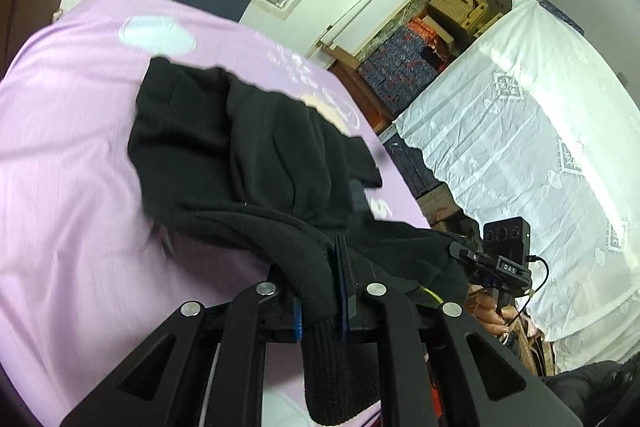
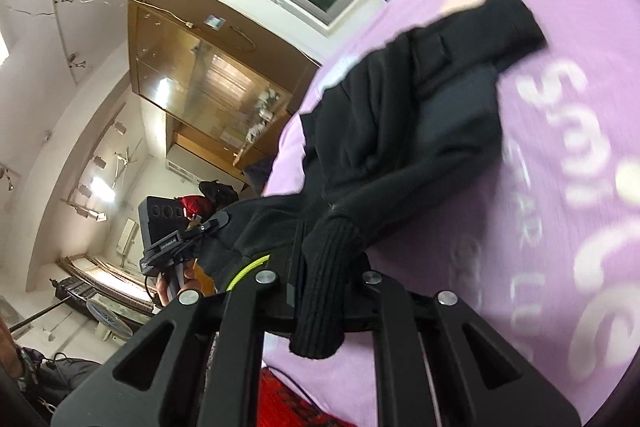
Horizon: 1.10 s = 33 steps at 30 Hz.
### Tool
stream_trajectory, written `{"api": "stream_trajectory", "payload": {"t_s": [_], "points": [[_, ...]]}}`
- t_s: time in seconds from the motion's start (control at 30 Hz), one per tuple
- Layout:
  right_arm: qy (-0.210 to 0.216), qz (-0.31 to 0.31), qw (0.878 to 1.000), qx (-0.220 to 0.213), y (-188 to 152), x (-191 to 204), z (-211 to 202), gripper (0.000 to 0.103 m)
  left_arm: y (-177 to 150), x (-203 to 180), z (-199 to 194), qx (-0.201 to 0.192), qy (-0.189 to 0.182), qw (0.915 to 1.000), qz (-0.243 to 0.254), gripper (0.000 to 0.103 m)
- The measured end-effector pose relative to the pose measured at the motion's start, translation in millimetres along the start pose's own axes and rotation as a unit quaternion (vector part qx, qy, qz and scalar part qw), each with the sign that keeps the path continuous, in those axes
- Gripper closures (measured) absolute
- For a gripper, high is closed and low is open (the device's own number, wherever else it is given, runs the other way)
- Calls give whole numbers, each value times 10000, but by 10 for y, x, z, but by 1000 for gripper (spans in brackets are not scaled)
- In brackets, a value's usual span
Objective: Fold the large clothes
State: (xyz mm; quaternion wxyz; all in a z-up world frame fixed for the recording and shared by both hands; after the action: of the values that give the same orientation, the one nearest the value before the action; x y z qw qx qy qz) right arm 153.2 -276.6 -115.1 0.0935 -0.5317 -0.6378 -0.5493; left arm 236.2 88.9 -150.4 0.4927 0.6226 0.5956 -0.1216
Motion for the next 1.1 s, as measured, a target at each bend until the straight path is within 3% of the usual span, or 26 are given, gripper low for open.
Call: {"api": "stream_trajectory", "payload": {"t_s": [0.27,0.5,0.7,0.8,0.9,0.97,1.0,1.03,1.07,1.1], "points": [[-104,-212,9996,-165,582,-6,150,93,429,-61,104,-119,11,9999,69,90],[-334,15,9987,-386,1134,-368,407,93,995,112,418,-293,190,9992,-211,90],[-784,455,9953,-335,1620,-940,975,91,1442,704,920,-225,484,9934,-1016,88],[-1054,834,9907,-217,1647,-1341,1281,90,1505,1027,1137,-106,670,9884,-1359,86],[-1037,1390,9848,-29,1520,-1717,1554,89,1468,1260,1301,79,598,9818,-1802,85],[-837,1742,9811,-82,1435,-1844,1600,89,1462,1241,1258,46,504,9826,-1786,80],[-784,1719,9819,-110,1444,-1834,1583,87,1467,1194,1205,35,478,9841,-1710,70],[-770,1649,9832,-112,1455,-1801,1551,85,1471,1150,1142,-11,477,9851,-1652,55],[-764,1533,9851,-138,1478,-1733,1490,82,1478,1069,1021,-142,482,9866,-1549,48],[-760,1426,9867,-181,1510,-1681,1436,69,1472,999,908,-274,522,9877,-1448,35]]}}
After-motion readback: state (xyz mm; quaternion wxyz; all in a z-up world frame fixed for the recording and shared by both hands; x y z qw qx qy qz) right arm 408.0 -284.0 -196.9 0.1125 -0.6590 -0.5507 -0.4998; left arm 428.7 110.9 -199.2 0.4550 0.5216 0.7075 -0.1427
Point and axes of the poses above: each gripper's, at about its wrist camera, not at the fingertips, and z roughly the way its jaws point, x to its left, y to its top, the point moved 5 cm from there along z, roughly the way its jaws point, and after that the axes turned 11 degrees about -z, right-handed, at the moved point
